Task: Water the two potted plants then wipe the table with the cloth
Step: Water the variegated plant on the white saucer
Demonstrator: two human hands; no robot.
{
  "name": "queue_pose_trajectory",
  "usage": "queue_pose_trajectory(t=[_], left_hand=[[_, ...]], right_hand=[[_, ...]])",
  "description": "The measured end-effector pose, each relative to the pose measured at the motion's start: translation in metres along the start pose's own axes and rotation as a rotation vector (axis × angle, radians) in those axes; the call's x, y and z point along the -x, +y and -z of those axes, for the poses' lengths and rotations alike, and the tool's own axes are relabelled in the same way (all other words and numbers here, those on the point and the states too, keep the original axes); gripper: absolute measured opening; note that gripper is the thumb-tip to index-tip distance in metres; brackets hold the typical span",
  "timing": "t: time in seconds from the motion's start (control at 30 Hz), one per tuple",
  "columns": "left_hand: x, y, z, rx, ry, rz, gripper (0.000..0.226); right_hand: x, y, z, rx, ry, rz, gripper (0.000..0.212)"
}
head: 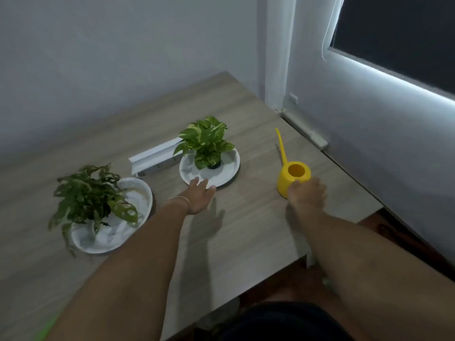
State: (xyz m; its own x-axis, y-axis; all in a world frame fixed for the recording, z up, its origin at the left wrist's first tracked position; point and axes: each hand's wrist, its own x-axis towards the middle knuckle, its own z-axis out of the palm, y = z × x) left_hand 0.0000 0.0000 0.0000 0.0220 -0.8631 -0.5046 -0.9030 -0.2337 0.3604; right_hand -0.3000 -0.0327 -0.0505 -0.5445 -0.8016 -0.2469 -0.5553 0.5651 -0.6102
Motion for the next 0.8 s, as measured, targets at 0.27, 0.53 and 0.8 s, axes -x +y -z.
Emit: queue_pose_trajectory(t=[0.27, 0.53, 0.8], left_hand=[[0.007, -0.007, -0.001, -0.034, -0.026, 0.065, 0.079], [0.022, -0.043, -0.001, -0.034, -0.009, 0.125, 0.078], [0.032, -0.066, -0.011, -0.093, -0.052, 0.198, 0.071]], right_hand=[[-0.008, 0.0, -0.016, -0.076, -0.36, 0.036, 0.057], [0.002, 0.012, -0.022, -0.268, -0.235, 0.179, 0.054], [0.035, -0.019, 0.019, -0.396, -0.137, 0.444, 0.055]])
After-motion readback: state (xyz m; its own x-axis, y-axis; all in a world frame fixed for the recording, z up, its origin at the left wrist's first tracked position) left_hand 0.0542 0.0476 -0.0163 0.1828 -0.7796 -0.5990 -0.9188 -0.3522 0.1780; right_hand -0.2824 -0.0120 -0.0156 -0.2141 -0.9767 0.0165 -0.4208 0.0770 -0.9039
